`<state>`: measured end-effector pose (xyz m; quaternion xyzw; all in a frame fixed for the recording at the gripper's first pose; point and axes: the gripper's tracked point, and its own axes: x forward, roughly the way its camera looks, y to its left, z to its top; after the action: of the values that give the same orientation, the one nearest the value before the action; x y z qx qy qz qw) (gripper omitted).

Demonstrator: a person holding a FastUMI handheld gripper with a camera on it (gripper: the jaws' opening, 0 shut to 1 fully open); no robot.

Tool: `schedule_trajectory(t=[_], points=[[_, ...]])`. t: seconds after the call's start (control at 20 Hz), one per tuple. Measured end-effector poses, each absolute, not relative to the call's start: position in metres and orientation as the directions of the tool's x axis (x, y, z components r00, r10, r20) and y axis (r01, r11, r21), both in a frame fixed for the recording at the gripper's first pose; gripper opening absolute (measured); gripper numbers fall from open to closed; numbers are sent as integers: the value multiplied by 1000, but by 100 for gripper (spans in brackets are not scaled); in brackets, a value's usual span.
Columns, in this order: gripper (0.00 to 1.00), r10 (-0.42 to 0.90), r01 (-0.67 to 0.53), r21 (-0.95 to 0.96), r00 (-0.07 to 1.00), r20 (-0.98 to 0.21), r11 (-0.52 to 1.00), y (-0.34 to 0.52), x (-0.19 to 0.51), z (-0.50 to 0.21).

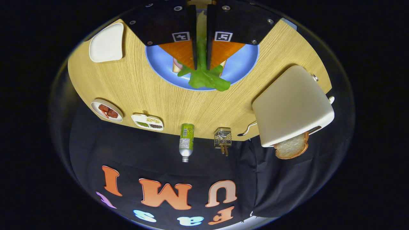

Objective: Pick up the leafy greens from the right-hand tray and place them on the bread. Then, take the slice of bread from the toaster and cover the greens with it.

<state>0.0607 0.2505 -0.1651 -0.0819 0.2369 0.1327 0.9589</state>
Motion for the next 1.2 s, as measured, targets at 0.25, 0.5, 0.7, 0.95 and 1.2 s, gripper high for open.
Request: schedule_trajectory(t=[0.25, 0.5, 0.7, 0.95, 1.2], points=[[39, 199, -286, -118, 858, -474, 951, 252, 60, -165], [75, 148, -233, -136, 879, -454, 963, 251, 62, -147], [93, 148, -213, -120, 901, -407, 970, 267, 65, -114], [98, 132, -183, -117, 928, -347, 976, 299, 74, -56], [98, 133, -171, -140, 959, -251, 975, 341, 83, 11]])
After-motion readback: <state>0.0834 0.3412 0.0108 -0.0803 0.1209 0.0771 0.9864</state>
